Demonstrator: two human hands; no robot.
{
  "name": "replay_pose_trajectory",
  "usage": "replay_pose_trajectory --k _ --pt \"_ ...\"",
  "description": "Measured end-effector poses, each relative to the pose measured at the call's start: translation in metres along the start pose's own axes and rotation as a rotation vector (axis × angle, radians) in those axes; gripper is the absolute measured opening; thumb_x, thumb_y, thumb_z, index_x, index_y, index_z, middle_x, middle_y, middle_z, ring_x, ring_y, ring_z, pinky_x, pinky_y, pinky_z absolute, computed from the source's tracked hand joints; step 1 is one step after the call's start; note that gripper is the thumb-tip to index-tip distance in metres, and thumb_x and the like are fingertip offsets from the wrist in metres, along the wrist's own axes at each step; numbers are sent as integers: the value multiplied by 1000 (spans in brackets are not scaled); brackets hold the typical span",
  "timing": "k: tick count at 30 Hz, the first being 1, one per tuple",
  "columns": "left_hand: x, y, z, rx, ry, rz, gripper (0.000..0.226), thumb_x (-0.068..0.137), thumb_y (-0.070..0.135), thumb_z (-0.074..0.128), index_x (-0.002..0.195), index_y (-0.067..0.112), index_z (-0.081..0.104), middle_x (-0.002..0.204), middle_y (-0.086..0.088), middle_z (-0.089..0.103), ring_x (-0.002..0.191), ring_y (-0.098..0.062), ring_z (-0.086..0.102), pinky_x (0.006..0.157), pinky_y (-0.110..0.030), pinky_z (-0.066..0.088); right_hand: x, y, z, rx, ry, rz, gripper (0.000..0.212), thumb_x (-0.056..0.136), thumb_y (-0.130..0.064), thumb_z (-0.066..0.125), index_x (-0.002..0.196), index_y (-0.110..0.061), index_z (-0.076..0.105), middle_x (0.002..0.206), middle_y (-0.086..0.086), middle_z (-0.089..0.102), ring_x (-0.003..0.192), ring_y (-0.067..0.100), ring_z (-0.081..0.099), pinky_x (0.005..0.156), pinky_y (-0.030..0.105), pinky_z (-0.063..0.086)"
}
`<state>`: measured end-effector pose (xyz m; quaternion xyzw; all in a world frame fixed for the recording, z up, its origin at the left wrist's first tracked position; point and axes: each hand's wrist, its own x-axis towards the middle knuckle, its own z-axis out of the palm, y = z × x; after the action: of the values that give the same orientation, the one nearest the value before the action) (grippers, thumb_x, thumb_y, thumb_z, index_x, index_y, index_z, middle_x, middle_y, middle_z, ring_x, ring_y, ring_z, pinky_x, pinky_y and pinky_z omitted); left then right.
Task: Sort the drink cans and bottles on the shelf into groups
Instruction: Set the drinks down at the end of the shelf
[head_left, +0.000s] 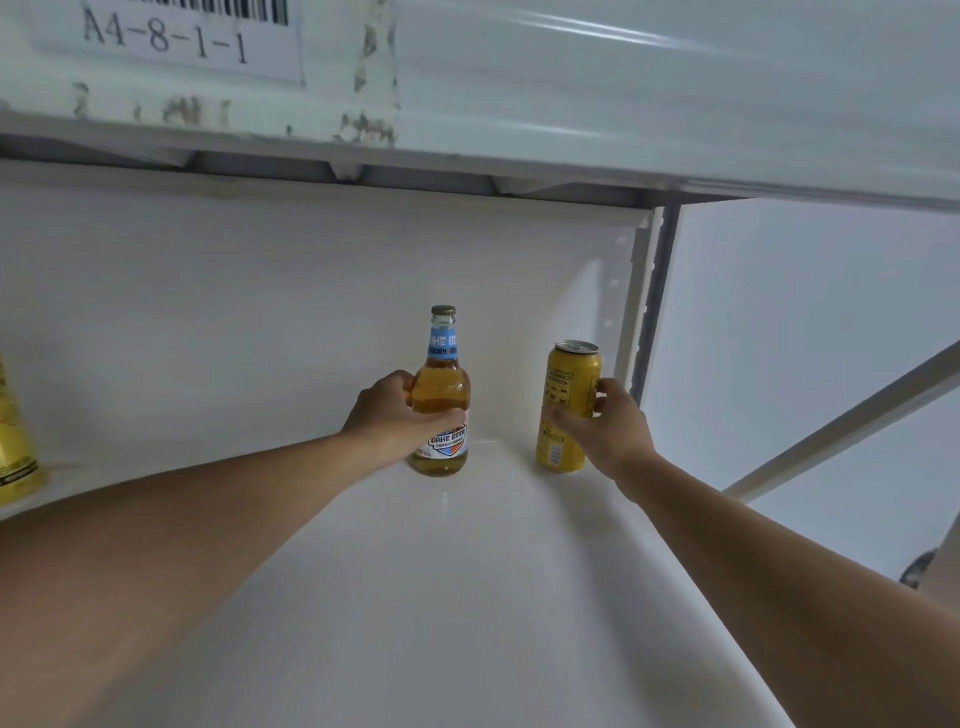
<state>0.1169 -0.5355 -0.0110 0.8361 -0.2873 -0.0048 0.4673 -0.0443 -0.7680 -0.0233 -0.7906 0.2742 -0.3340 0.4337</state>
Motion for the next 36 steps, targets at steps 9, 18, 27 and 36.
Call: replay_pose_trajectory --k 9,18,27,36 --pt "5 -4 1 22 -41 -8 57 81 52 88 127 27 66 116 8 73 103 -14 71 73 -25 51 1 2 0 -11 -17 -5 75 83 -47 87 145 -23 53 131 -2 67 116 23 67 98 48 60" --pt "-3 -5 0 0 -70 -51 63 75 64 88 122 27 69 113 9 75 108 -17 72 90 -35 57 -8 6 1 -35 -49 21 75 87 -52 82 148 -24 49 134 -1 66 112 21 67 82 37 58" --pt "-25 -7 -23 200 -122 -32 110 81 74 79 166 22 32 157 1 53 135 -22 57 100 -33 45 -26 4 -18 -295 -100 33 108 86 -70 74 167 -21 23 161 10 50 134 31 60 102 49 58" --pt "-70 1 -59 688 -115 95 95 89 90 44 161 29 39 163 3 48 144 -25 52 106 -42 49 -66 -21 -34 -636 -137 -70 89 91 -82 50 159 -26 40 155 3 56 135 27 58 102 47 54"
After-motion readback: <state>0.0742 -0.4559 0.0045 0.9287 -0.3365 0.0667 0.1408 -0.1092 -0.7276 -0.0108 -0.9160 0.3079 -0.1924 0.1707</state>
